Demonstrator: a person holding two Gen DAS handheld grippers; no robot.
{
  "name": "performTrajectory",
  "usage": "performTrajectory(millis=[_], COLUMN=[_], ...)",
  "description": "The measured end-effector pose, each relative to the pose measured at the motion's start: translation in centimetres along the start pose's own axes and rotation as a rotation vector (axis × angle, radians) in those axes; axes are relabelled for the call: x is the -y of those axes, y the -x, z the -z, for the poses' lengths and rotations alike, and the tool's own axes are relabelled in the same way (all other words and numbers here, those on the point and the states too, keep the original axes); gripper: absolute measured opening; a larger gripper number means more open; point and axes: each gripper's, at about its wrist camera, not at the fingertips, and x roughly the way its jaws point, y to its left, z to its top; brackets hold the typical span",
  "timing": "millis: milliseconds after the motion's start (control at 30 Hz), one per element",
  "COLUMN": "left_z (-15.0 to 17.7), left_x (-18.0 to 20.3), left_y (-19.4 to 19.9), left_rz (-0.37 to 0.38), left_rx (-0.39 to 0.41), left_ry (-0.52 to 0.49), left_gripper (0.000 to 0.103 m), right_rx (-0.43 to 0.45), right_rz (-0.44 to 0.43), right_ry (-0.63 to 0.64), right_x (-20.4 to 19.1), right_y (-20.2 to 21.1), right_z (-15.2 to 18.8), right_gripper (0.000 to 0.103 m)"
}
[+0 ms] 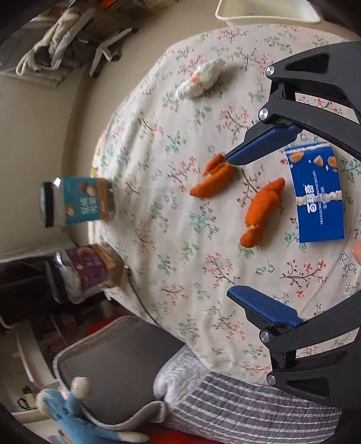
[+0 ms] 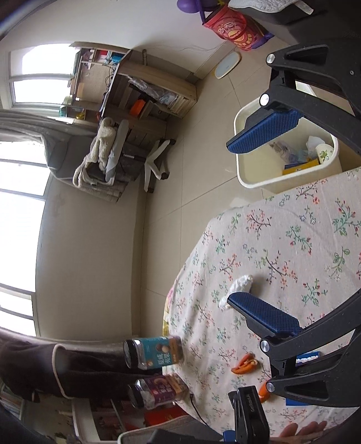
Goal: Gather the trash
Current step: 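Return both tools to the table toward the orange toy pieces, then grasp an orange toy piece with the left tool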
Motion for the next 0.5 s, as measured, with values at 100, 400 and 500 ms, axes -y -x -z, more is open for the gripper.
performTrajectory(millis=[100, 400, 500], left_z=[0.1, 0.6, 0.5], left_x=[-1.1, -0.9, -1.6], left_y=[-2.7, -7.5, -6.9], left_rz=[0.004, 0.092, 0.142], left_rx=[-0.105, -0.273, -0.244], left_ry=[0.078, 0.143, 0.117], left_gripper=[0.086, 0.044, 0.019], right_rx=[-0.009, -0.092, -0.122], right_rz=[-0.069, -0.284, -0.374], right_ry=[0.087, 0.245, 0.305], right_x=[-1.7, -4.9, -6.5], right_y=[0.0, -0.6, -0.8], right_z=[1.0, 2.8, 3.2], right_gripper=[0.096, 0.096, 0.096])
